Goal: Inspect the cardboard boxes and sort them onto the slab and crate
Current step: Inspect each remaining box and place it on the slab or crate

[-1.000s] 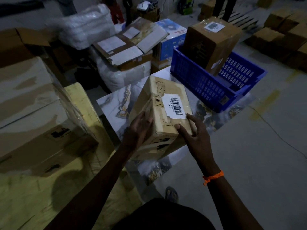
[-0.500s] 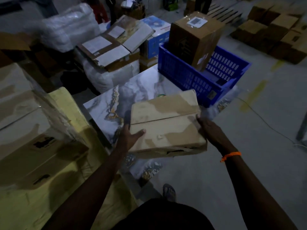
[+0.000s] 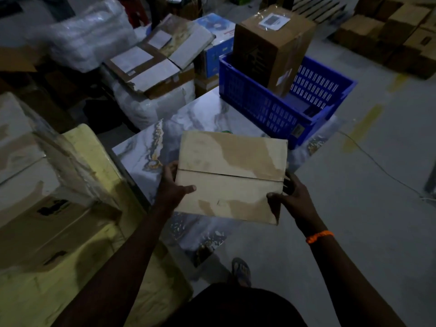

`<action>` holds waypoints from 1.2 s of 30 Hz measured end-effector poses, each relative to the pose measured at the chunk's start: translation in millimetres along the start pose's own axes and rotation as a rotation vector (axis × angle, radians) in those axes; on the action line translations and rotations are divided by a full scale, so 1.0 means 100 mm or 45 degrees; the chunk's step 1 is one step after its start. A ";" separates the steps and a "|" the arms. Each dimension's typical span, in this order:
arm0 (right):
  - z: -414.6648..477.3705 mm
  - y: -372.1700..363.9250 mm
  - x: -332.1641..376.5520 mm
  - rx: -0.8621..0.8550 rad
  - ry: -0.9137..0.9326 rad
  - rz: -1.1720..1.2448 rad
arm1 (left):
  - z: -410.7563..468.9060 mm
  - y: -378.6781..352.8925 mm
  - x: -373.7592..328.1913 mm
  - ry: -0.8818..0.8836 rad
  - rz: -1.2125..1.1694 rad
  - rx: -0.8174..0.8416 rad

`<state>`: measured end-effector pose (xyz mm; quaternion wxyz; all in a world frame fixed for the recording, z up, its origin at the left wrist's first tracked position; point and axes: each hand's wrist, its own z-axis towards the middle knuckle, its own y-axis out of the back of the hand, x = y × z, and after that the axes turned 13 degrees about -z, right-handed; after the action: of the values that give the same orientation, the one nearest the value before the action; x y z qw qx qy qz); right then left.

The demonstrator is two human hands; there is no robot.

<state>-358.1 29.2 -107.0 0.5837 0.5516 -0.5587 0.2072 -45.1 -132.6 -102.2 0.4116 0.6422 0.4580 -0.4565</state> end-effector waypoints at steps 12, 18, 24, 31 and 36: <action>-0.18 -0.10 -0.10 -0.180 -0.267 0.399 | -0.49 0.13 0.26 0.363 -0.511 -0.046; -0.30 -0.16 -0.10 -0.167 -0.373 0.372 | -0.49 0.15 0.16 0.259 -0.321 -0.025; -0.27 -0.18 0.00 -0.167 -0.375 0.397 | -0.42 0.10 -0.01 0.342 -0.374 -0.032; -0.33 0.01 0.06 -0.387 -0.157 0.345 | -0.40 -0.10 -0.17 0.428 -0.523 0.012; -0.40 0.17 0.47 -0.358 0.111 0.275 | -0.13 0.07 -0.07 0.011 0.116 -0.130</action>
<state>-342.1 52.1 -49.1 0.6532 0.3918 -0.6123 0.2121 -36.7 -123.8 -91.6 0.4621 0.6425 0.4529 -0.4105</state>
